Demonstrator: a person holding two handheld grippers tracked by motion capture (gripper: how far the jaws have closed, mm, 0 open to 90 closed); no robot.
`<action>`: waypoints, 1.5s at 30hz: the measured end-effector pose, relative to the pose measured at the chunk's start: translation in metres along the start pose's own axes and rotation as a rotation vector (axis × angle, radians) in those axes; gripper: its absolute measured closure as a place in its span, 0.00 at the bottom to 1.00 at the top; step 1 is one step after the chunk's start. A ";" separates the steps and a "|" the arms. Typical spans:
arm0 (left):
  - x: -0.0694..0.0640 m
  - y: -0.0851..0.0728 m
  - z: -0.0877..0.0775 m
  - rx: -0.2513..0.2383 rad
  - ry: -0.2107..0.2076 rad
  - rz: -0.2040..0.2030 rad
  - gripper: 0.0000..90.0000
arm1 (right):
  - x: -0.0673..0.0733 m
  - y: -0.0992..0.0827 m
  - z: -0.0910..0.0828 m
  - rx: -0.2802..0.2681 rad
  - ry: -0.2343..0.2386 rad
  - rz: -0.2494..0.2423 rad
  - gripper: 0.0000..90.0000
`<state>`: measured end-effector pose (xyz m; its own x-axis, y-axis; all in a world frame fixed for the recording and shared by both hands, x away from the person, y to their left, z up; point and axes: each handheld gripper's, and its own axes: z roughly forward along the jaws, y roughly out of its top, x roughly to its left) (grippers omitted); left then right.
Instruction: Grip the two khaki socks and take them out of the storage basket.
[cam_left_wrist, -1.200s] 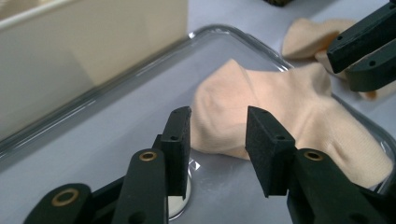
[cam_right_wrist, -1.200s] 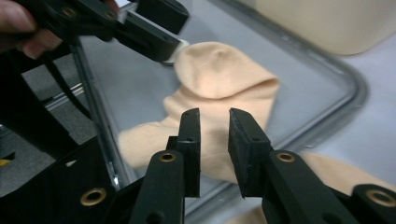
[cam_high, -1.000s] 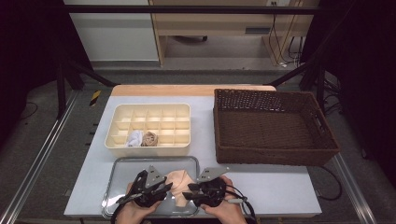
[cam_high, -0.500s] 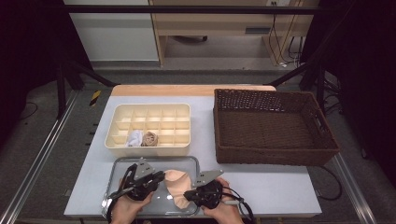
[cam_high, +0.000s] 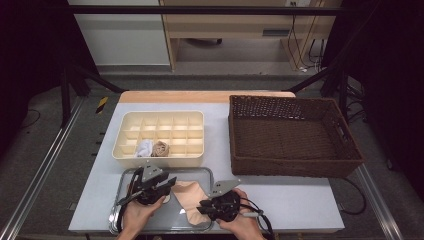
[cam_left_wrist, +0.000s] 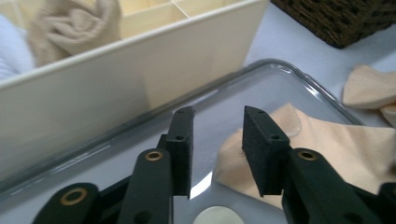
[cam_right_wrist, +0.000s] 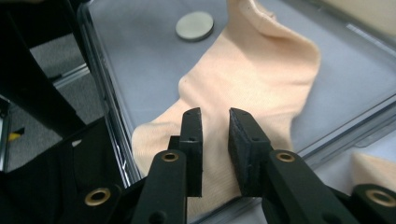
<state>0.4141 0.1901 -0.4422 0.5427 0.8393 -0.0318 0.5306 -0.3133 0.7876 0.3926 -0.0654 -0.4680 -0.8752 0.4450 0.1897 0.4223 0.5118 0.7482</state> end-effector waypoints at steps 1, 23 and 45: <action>0.000 0.000 0.000 0.000 0.000 0.000 0.68 | 0.000 0.000 -0.002 -0.011 -0.002 0.003 0.84; -0.016 -0.003 0.008 0.029 -0.020 0.194 0.62 | -0.008 -0.012 -0.016 -0.029 -0.116 0.057 0.64; -0.001 -0.017 -0.012 0.170 0.032 0.071 0.98 | -0.021 0.004 -0.007 -0.010 -0.194 0.055 0.87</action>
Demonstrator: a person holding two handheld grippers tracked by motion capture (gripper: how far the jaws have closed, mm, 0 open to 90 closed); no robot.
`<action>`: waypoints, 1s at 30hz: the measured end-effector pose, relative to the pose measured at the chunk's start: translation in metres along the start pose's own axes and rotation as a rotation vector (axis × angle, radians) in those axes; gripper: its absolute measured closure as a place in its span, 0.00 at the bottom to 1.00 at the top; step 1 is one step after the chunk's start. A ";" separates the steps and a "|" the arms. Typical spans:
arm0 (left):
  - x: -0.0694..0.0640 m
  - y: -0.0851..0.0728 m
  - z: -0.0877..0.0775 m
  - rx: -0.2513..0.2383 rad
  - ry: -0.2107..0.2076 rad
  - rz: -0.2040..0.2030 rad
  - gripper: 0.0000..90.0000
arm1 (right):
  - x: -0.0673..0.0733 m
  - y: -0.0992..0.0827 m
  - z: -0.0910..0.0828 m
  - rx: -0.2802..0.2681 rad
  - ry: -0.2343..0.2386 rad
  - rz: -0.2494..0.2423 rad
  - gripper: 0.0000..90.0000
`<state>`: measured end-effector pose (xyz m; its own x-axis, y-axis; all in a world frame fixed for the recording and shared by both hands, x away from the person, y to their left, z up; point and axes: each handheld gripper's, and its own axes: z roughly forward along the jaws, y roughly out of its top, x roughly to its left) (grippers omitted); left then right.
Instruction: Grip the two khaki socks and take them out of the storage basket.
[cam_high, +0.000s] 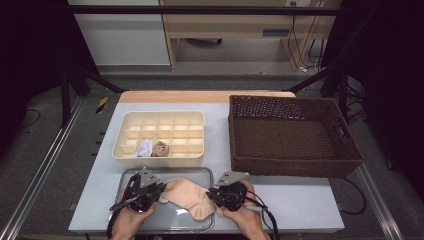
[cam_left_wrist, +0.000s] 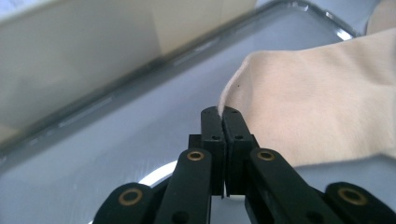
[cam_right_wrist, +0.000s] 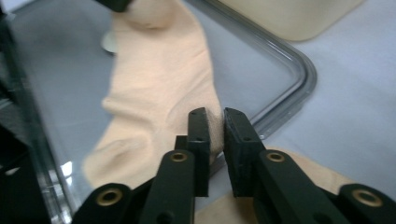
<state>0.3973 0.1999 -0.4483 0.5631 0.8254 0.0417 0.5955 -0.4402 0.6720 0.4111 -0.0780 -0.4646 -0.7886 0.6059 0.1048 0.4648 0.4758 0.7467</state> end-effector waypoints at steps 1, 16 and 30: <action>-0.002 -0.001 -0.001 -0.004 -0.001 0.007 0.97 | 0.000 -0.001 0.002 0.006 -0.016 -0.004 0.84; 0.002 0.015 0.009 -0.114 0.025 0.050 0.68 | 0.012 -0.020 -0.011 -0.021 0.050 0.081 0.71; 0.008 0.009 0.009 -0.026 0.012 0.033 0.99 | 0.010 -0.017 -0.011 0.018 0.040 0.035 0.92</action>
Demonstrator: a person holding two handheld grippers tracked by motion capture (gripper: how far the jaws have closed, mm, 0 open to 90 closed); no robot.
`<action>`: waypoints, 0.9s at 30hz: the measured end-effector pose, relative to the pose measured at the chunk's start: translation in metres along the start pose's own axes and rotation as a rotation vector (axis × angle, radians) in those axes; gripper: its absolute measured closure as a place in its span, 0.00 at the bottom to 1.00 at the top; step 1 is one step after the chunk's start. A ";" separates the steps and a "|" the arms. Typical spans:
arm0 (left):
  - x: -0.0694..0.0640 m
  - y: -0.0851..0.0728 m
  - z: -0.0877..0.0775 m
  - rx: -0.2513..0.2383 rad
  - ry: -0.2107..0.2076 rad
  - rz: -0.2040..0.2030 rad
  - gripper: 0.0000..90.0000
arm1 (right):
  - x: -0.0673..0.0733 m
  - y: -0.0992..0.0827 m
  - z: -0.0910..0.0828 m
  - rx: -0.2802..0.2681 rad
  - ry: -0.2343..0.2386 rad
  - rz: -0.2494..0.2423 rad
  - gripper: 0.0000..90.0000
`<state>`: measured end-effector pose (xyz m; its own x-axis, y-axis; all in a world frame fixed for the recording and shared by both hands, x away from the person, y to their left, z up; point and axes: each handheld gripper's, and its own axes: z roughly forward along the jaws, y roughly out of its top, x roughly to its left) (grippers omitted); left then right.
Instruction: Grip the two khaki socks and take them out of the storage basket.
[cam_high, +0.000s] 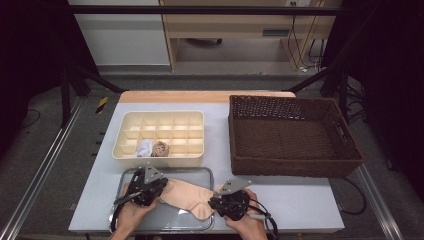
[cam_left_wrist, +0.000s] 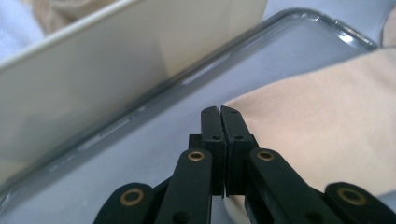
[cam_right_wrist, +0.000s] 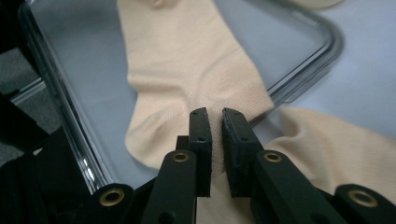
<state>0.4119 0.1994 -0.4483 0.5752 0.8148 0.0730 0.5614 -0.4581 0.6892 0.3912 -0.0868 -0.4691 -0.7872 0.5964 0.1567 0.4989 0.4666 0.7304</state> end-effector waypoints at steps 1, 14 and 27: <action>0.002 -0.006 -0.006 0.011 -0.014 -0.021 0.99 | -0.005 0.002 -0.005 -0.015 -0.008 0.003 0.92; -0.006 -0.019 -0.019 0.009 -0.034 -0.029 0.81 | -0.016 0.006 -0.016 -0.076 -0.014 0.045 0.79; 0.007 -0.013 -0.023 -0.060 -0.012 -0.086 0.61 | -0.060 -0.018 -0.042 -0.055 -0.162 0.106 0.79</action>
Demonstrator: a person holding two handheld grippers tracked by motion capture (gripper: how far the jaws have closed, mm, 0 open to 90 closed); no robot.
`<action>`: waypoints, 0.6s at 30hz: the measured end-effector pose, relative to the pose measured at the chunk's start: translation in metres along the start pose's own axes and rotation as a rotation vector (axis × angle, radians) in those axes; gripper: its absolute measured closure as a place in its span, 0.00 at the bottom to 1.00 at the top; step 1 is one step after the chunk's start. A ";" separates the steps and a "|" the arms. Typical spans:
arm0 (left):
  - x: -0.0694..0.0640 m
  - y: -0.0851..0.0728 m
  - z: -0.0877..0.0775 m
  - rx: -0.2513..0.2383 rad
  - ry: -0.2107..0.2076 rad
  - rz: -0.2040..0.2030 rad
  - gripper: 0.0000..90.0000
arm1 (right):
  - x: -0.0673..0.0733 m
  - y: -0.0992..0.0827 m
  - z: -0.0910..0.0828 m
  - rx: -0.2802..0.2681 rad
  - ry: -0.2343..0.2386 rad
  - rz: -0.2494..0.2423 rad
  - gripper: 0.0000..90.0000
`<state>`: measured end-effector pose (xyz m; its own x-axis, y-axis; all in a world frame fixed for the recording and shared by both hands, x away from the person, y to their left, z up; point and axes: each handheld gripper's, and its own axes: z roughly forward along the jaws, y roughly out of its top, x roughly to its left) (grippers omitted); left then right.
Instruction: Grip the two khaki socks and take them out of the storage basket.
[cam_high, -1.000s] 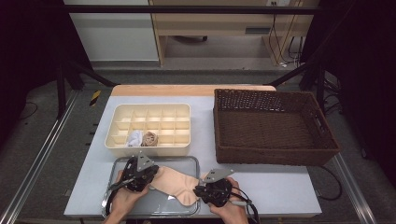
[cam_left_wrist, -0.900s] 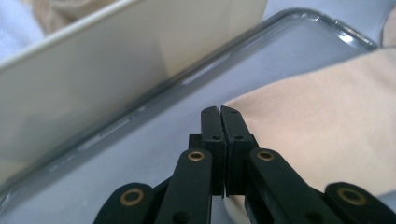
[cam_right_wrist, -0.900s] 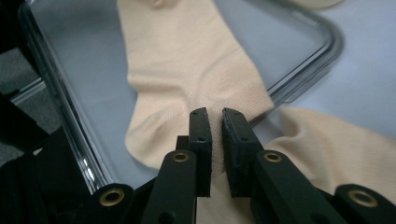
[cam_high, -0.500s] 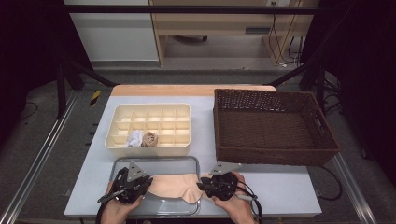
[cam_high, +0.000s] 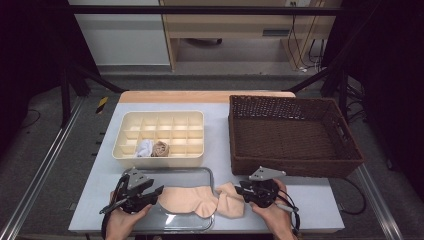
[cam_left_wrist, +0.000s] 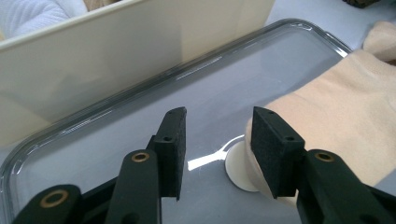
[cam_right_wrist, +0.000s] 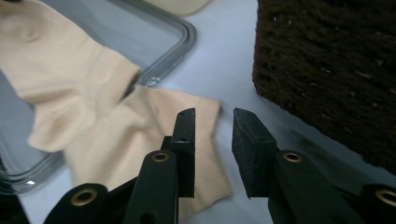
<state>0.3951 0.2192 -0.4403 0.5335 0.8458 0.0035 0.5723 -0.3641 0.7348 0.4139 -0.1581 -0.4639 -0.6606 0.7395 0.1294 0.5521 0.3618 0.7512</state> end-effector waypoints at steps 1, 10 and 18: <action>0.000 0.000 0.000 -0.003 -0.001 -0.002 0.61 | -0.001 0.000 0.002 0.008 -0.001 -0.001 0.78; 0.000 0.002 -0.003 -0.035 -0.001 -0.008 0.61 | 0.001 0.000 0.014 0.035 0.037 0.003 0.78; -0.002 0.002 0.002 0.002 -0.030 0.002 0.70 | 0.016 0.018 0.010 -0.052 0.110 0.010 0.77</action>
<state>0.3963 0.2158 -0.4396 0.5530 0.8331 -0.0157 0.5726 -0.3663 0.7334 0.4181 -0.1340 -0.4548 -0.7083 0.6755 0.2051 0.5340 0.3227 0.7815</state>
